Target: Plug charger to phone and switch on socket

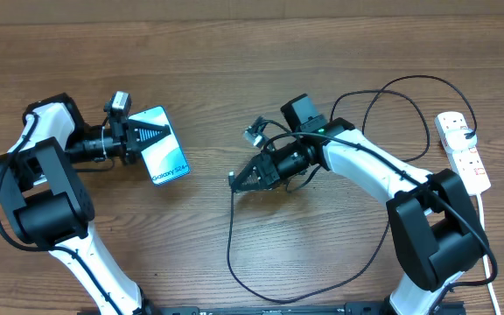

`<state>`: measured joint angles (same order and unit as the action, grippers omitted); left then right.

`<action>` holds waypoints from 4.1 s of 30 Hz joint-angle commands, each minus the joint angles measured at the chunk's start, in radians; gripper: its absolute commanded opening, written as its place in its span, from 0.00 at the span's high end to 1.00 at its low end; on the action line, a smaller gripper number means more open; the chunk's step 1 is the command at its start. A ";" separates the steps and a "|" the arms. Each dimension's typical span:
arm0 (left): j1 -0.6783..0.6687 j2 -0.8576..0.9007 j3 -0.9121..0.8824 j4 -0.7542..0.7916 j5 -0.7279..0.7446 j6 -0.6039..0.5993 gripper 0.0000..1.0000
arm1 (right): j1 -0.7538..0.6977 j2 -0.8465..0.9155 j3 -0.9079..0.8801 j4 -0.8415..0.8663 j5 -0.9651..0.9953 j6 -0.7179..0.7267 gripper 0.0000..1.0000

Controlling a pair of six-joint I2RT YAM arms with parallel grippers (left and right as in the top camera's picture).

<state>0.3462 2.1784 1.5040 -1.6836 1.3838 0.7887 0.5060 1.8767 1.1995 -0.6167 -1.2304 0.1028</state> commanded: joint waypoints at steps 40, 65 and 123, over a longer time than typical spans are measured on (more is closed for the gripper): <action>-0.239 -0.041 0.004 -0.008 0.083 -0.122 0.96 | 0.093 0.000 0.018 0.171 -0.158 0.217 0.96; -0.244 -0.041 0.004 -0.008 0.074 -0.116 0.95 | 0.093 0.000 0.018 0.193 -0.072 0.370 0.96; -0.059 -0.041 0.004 0.518 -0.219 -0.613 0.96 | -0.109 0.000 0.114 -0.422 0.986 0.298 0.96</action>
<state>0.2943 2.1769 1.5002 -1.1625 1.1706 0.1997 0.3923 1.8771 1.2671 -1.0267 -0.4767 0.4065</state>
